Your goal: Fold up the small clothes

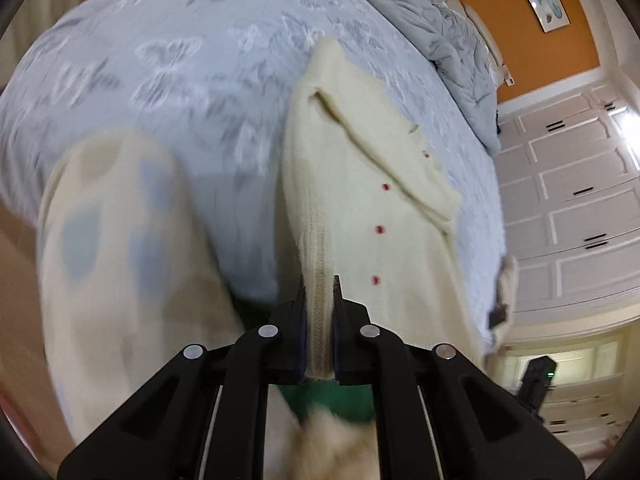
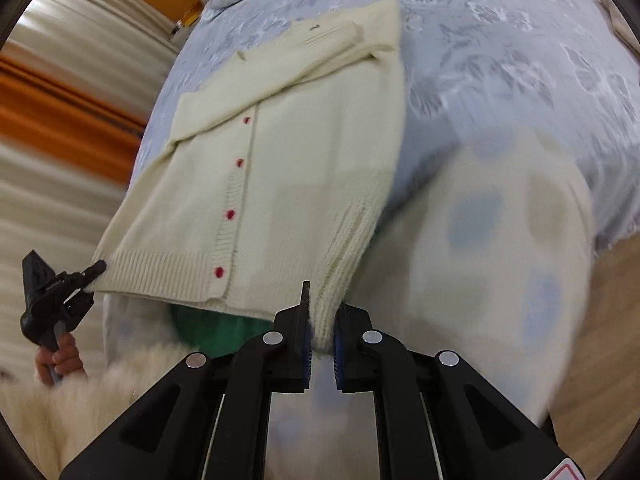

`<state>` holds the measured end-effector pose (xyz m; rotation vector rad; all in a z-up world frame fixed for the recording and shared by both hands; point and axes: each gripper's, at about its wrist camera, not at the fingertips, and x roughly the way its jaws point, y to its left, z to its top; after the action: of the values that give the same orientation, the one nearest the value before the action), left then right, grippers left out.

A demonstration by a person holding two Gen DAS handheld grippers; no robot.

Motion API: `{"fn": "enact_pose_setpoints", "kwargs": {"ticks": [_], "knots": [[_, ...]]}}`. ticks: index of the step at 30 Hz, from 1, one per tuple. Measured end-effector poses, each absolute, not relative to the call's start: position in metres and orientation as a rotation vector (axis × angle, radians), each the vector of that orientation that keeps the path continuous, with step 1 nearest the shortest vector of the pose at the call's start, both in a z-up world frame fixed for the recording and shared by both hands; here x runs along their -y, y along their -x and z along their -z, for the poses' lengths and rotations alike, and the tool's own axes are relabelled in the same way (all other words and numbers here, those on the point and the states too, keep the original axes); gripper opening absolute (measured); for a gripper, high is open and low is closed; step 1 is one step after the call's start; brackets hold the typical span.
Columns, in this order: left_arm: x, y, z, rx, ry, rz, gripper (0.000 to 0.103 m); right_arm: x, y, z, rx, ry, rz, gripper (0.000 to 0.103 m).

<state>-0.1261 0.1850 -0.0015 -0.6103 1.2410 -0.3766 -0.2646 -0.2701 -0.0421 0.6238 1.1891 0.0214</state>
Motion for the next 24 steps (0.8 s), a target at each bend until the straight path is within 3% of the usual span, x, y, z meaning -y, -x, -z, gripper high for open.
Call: {"fn": "enact_pose_setpoints", "kwargs": {"ticks": [3,7,11,13,14,15,16,17,19,20,21,24], "knots": [[-0.188,0.132,-0.026,-1.205,0.641,0.393,0.008,0.283,0.270,0.000,-1.080,-0.693,-0.012,0.008],[-0.174,0.070,-0.063,-1.051,0.592,0.455,0.008,0.319,0.219,-0.041,-0.871,-0.719,-0.012,0.008],[-0.134,-0.036,-0.066,-0.929,0.478,0.426,0.009,0.358,0.117,-0.029,-0.780,-0.711,0.033,0.010],[-0.113,-0.078,-0.049,-0.910,0.443,0.374,0.014,0.374,0.073,-0.008,-0.780,-0.721,0.093,0.020],[-0.101,-0.105,-0.031,-0.935,0.454,0.368,0.026,0.379,0.052,0.005,-0.787,-0.731,0.157,0.032],[-0.098,-0.117,-0.019,-0.959,0.468,0.347,0.052,0.383,0.043,0.014,-0.791,-0.734,0.210,0.038],[-0.094,-0.130,-0.005,-0.987,0.466,0.305,0.060,0.387,0.037,0.020,-0.787,-0.732,0.271,0.050],[-0.093,-0.138,0.005,-1.001,0.454,0.254,0.059,0.387,0.036,0.022,-0.762,-0.735,0.324,0.060],[-0.099,-0.141,0.014,-1.006,0.454,0.175,0.060,0.385,0.044,0.022,-0.716,-0.763,0.345,0.072],[-0.107,-0.136,0.017,-0.995,0.490,0.189,0.067,0.382,0.050,0.023,-0.702,-0.770,0.331,0.074],[-0.114,-0.132,0.019,-0.985,0.522,0.196,0.081,0.378,0.053,0.025,-0.710,-0.746,0.320,0.075],[-0.122,-0.131,0.021,-0.959,0.491,0.151,0.088,0.372,0.043,0.042,-0.795,-0.591,0.336,0.076]]}}
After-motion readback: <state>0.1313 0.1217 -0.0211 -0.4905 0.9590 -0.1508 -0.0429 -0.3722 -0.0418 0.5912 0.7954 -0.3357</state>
